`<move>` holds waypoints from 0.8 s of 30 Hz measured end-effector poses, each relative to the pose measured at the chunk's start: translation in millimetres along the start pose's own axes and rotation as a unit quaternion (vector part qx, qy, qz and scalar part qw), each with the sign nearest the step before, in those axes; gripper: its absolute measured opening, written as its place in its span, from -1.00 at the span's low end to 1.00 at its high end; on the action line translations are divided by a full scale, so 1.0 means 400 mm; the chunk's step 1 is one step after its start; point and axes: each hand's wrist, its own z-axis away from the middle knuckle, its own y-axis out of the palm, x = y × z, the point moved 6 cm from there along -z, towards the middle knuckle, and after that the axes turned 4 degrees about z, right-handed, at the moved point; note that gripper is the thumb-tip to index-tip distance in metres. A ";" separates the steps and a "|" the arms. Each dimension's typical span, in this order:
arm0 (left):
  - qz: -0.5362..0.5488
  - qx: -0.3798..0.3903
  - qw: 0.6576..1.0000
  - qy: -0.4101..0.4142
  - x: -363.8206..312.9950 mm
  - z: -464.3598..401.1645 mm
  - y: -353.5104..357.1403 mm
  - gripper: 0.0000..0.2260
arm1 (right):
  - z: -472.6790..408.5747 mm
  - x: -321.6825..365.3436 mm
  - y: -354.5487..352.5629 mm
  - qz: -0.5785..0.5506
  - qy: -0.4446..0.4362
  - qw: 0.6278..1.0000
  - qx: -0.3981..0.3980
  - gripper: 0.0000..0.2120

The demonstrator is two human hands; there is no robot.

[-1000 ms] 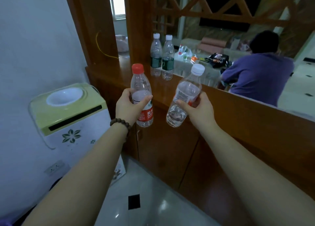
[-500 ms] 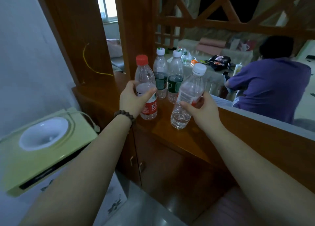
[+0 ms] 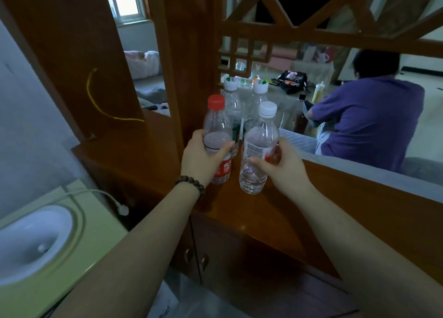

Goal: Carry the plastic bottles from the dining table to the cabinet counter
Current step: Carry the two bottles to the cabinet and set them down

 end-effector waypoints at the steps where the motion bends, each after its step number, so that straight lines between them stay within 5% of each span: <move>1: 0.002 0.002 1.000 0.002 0.002 -0.002 0.002 -0.39 | -0.002 -0.004 0.002 -0.001 -0.001 1.000 0.003 -0.38; 13: 0.036 -0.035 0.997 -0.052 0.072 0.077 0.009 -0.11 | 0.038 -0.062 -0.006 0.010 0.047 0.998 -0.047 -0.05; 19: 0.020 -0.061 0.995 -0.081 0.112 0.088 0.048 -0.28 | 0.036 -0.069 0.018 0.025 0.064 0.996 -0.058 -0.44; 24: -0.002 -0.074 0.994 -0.078 0.117 0.072 0.052 -0.38 | 0.013 -0.059 0.041 0.046 0.048 0.996 -0.063 -0.55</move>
